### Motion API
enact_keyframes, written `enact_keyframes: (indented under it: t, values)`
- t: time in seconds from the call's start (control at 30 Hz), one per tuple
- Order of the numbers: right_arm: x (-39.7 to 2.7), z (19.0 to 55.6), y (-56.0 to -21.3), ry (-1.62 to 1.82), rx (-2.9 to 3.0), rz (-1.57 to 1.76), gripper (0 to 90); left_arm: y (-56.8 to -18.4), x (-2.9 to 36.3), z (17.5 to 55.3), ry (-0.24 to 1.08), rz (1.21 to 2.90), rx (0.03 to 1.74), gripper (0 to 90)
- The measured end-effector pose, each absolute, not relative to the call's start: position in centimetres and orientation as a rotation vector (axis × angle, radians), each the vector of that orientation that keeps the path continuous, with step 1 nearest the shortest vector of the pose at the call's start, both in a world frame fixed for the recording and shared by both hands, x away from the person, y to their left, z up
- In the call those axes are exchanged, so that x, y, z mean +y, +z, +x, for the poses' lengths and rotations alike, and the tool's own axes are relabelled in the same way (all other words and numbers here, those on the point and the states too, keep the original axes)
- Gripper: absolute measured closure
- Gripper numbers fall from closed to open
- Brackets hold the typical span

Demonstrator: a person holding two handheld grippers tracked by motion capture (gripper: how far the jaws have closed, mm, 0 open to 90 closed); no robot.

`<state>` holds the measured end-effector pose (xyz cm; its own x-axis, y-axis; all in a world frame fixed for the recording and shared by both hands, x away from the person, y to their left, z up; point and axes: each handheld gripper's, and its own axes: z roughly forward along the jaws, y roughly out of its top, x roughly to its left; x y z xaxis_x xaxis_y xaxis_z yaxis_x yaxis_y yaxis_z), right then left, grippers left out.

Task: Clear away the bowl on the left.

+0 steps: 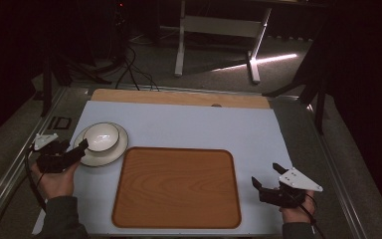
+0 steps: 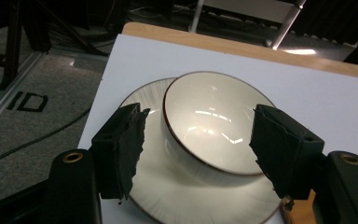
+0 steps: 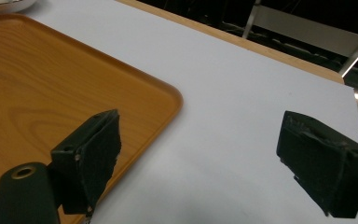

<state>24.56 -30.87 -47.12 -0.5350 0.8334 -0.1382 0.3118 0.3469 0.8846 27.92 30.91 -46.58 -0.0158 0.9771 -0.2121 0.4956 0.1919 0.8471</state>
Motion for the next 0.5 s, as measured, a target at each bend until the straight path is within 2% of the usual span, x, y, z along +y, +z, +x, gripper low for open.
enact_keyframes:
  t: [0.5]
  values:
    - [-31.0, 24.5, -47.3, 1.128, 2.003, 1.012, 13.3, -47.6, 31.4, 30.2, 0.685, 1.366, 1.711, 35.5]
